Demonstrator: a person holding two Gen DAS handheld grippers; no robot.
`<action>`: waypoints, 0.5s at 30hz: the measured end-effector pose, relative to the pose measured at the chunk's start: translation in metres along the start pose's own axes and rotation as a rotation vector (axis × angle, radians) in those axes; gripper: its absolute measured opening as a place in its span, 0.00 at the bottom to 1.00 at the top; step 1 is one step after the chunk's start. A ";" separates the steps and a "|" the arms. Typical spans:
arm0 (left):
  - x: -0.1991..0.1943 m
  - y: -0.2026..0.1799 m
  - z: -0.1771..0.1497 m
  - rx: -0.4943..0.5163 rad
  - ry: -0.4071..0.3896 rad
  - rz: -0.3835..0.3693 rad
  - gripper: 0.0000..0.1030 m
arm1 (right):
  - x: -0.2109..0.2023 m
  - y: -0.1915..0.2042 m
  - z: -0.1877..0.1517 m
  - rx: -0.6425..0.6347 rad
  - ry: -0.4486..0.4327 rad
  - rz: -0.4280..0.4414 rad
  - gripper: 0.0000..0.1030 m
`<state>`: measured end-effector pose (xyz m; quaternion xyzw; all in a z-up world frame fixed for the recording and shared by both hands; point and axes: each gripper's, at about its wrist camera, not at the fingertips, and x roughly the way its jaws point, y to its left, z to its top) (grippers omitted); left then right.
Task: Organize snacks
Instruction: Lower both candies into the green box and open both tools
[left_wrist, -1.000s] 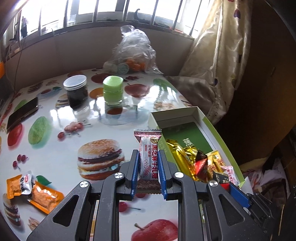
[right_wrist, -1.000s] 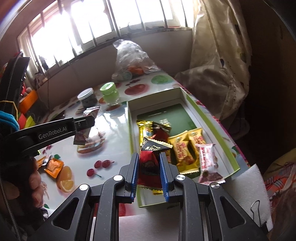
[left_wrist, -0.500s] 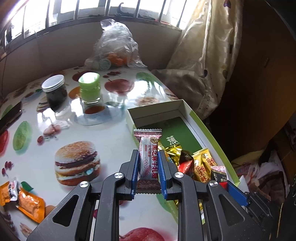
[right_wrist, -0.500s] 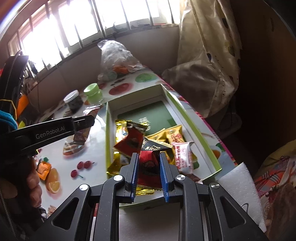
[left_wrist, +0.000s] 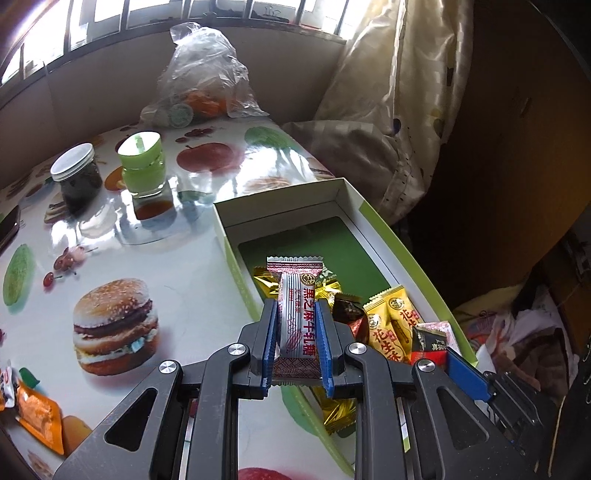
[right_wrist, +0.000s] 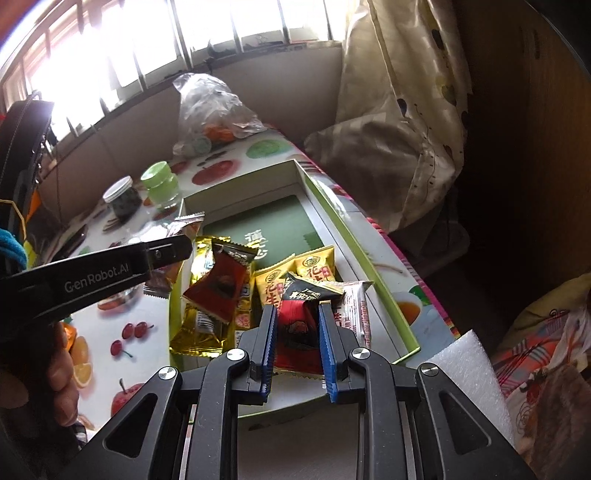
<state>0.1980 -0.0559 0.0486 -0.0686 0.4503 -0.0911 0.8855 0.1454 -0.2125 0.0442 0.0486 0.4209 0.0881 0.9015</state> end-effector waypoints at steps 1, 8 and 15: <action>0.002 -0.001 0.000 0.000 0.005 -0.001 0.20 | 0.001 -0.001 0.000 -0.001 0.001 -0.003 0.20; 0.013 -0.009 -0.003 0.019 0.030 -0.010 0.20 | 0.005 -0.004 0.001 -0.006 0.000 -0.020 0.20; 0.019 -0.013 -0.004 0.024 0.045 -0.015 0.20 | 0.009 -0.003 0.003 -0.018 -0.005 -0.019 0.20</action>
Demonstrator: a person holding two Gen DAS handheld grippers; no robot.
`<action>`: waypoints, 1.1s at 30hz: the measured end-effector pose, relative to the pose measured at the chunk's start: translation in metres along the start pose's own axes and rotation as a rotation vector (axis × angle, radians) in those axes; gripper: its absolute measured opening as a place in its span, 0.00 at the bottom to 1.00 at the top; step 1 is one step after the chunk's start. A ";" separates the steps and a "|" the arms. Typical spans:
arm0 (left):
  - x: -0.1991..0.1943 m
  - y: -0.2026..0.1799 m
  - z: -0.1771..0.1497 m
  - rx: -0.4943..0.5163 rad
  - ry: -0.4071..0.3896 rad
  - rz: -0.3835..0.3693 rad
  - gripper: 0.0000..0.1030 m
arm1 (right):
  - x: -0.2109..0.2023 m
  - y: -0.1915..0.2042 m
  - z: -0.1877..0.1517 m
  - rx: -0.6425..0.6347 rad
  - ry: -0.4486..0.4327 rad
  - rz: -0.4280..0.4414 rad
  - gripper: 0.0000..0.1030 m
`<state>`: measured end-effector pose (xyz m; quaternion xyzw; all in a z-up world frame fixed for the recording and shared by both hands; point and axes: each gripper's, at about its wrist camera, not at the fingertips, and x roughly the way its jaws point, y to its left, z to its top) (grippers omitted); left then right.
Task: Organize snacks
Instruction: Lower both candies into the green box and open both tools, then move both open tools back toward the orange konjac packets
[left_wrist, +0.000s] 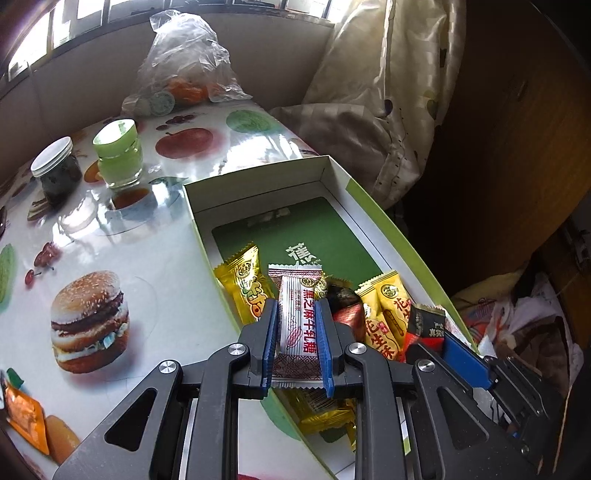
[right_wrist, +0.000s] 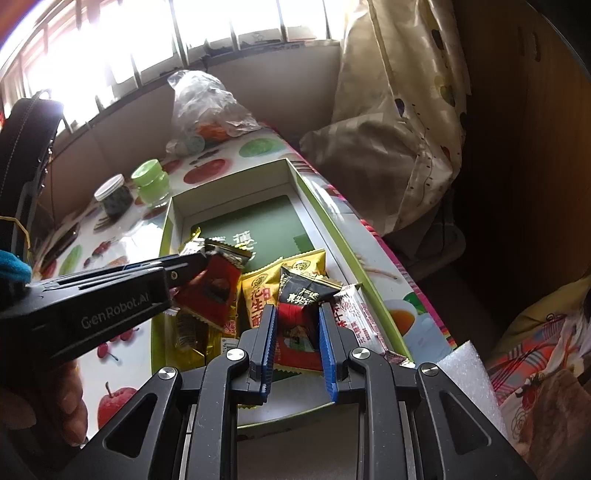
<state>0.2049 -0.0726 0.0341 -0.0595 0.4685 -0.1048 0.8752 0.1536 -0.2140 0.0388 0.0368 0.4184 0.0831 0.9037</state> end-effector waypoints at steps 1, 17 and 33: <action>0.000 -0.001 0.000 0.002 -0.001 -0.001 0.20 | 0.001 0.000 0.000 -0.002 -0.001 0.001 0.20; 0.003 -0.001 0.002 0.009 -0.003 0.005 0.21 | 0.006 0.000 0.004 -0.019 -0.017 0.015 0.20; -0.002 -0.002 0.004 0.016 -0.019 0.014 0.38 | 0.004 0.002 0.005 -0.018 -0.025 0.038 0.34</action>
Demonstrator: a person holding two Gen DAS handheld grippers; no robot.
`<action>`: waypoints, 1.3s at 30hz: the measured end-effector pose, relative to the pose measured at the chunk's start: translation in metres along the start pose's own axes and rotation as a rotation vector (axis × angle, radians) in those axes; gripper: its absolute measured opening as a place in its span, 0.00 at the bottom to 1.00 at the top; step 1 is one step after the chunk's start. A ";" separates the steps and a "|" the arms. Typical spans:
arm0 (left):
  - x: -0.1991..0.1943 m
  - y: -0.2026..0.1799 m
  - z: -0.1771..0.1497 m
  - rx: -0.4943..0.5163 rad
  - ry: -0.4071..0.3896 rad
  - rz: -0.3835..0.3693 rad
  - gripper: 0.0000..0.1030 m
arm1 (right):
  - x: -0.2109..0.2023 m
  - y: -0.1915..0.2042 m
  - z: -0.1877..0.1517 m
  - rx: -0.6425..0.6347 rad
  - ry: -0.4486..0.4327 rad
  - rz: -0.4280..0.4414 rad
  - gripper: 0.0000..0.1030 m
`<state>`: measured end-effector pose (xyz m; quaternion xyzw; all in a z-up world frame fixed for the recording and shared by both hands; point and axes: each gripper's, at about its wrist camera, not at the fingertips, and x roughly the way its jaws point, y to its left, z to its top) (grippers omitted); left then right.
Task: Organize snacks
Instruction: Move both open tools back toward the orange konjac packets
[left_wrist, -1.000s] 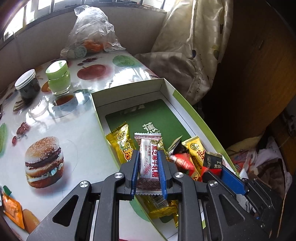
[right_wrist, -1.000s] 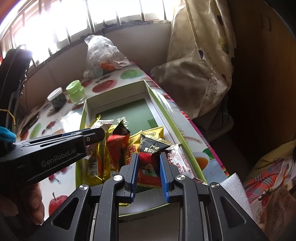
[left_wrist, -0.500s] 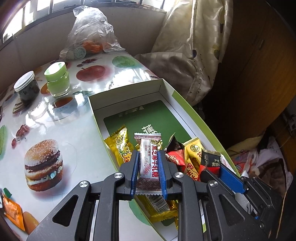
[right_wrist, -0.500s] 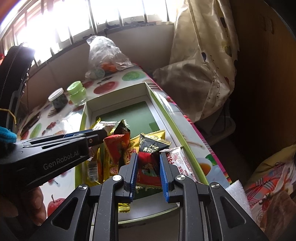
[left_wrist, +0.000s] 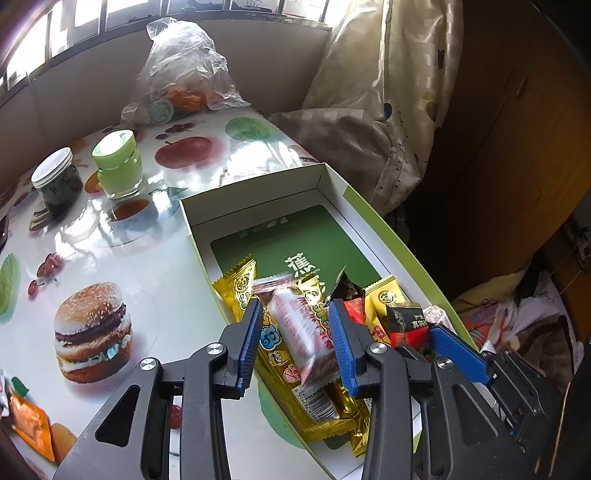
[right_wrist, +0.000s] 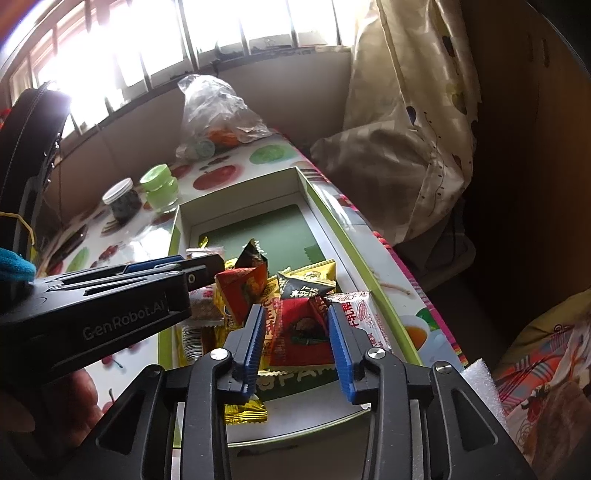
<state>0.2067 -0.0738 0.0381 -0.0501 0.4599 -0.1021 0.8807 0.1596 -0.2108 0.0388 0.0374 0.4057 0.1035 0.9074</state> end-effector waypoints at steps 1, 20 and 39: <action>-0.001 0.000 0.000 0.001 -0.001 -0.001 0.38 | 0.000 -0.001 0.000 0.000 -0.001 0.000 0.35; -0.014 0.002 0.000 -0.006 -0.024 0.004 0.48 | -0.012 0.004 0.002 -0.006 -0.040 -0.027 0.51; -0.038 0.012 -0.006 -0.024 -0.056 0.025 0.48 | -0.024 0.013 0.000 -0.033 -0.052 -0.050 0.53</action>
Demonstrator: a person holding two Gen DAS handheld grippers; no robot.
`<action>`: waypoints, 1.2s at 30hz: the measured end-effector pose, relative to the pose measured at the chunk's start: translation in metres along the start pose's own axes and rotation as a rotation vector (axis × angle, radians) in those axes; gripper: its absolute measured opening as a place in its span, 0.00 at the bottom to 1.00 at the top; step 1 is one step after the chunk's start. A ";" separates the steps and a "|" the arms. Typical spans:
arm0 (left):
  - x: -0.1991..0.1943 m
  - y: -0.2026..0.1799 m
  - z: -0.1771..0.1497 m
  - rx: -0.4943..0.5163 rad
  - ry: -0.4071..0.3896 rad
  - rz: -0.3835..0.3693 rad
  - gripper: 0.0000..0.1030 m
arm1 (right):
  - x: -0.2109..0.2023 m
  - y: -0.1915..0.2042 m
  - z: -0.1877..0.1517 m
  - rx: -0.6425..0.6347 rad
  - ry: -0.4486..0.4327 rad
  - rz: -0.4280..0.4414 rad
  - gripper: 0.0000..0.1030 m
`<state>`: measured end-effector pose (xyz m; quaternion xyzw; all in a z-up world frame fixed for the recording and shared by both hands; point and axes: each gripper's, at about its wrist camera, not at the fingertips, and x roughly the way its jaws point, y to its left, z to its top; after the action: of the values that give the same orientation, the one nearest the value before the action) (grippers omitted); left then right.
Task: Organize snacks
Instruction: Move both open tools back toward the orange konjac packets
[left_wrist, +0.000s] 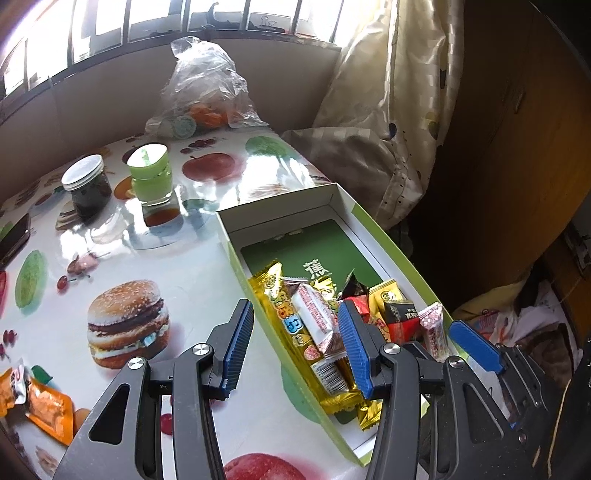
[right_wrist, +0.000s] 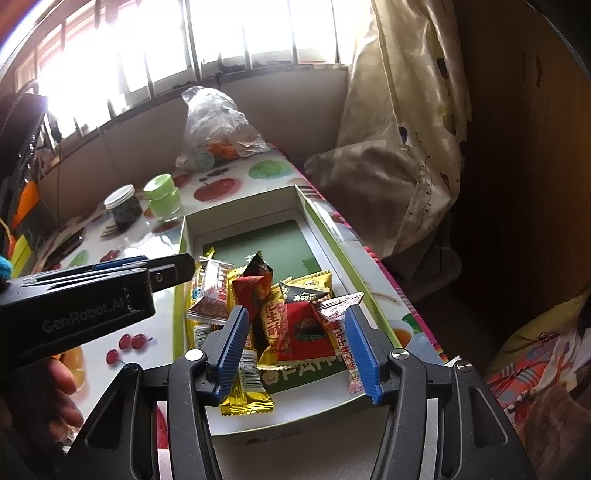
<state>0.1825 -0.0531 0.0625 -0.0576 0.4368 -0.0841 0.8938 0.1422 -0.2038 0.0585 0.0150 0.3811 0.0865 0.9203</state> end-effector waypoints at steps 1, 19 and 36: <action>-0.002 0.002 -0.001 -0.004 -0.001 0.002 0.48 | -0.001 0.002 0.000 -0.005 0.000 -0.001 0.53; -0.039 0.042 -0.018 -0.070 -0.039 0.061 0.48 | -0.015 0.038 -0.003 -0.056 -0.020 0.045 0.53; -0.068 0.094 -0.046 -0.157 -0.057 0.126 0.48 | -0.012 0.099 -0.006 -0.164 -0.024 0.141 0.53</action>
<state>0.1142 0.0515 0.0701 -0.1023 0.4193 0.0087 0.9020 0.1150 -0.1087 0.0722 -0.0325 0.3596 0.1816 0.9147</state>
